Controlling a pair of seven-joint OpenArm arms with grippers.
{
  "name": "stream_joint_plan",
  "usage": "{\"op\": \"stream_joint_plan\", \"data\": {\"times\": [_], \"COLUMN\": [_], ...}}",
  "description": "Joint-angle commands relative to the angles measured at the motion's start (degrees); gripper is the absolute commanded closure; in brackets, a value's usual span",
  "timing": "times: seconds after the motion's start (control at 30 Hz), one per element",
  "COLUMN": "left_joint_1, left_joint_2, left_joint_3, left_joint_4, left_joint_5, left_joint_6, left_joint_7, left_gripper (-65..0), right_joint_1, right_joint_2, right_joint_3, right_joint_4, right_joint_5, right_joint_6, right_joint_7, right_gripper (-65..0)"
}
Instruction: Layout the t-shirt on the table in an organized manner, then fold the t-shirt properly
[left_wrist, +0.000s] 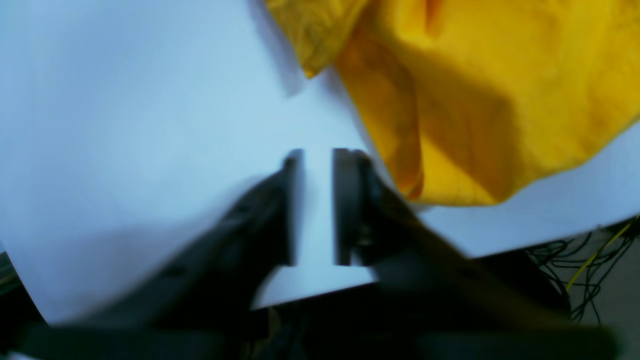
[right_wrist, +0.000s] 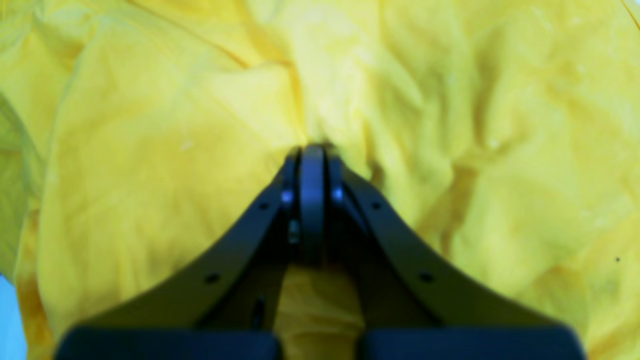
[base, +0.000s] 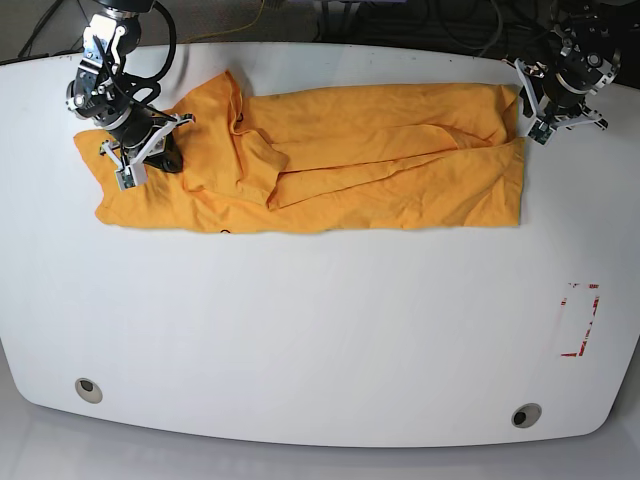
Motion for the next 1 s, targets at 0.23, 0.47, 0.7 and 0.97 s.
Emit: {"op": "stream_joint_plan", "data": {"times": [0.23, 0.47, 0.7, 0.97], "left_joint_1": [-6.4, -12.9, -16.7, -18.2], "left_joint_2": [-0.7, -0.5, 0.3, 3.3], "left_joint_3": [-5.4, -7.4, -6.2, -5.3], "left_joint_4": [0.7, 0.6, 0.4, 0.4], "left_joint_5": [0.2, 0.1, -0.1, -0.2], "left_joint_6": [0.2, 0.2, 0.2, 0.2], "left_joint_7": [-0.9, -0.9, -1.1, -1.1], "left_gripper": [-39.3, -39.3, -39.3, -39.6], "right_joint_1": [-1.2, -2.6, -2.1, -2.0], "right_joint_2": [0.2, 0.1, -2.6, -3.0], "right_joint_3": [-0.2, 1.2, 5.1, 6.2], "right_joint_4": [3.8, 10.3, 17.8, 24.9], "right_joint_5": [-3.8, -3.7, -4.2, -3.6], "right_joint_6": [-0.3, -0.3, -0.3, -0.3], "right_joint_7": [-5.7, -8.3, -13.1, -15.2], "right_gripper": [-1.0, -2.6, -20.4, -41.6]}}
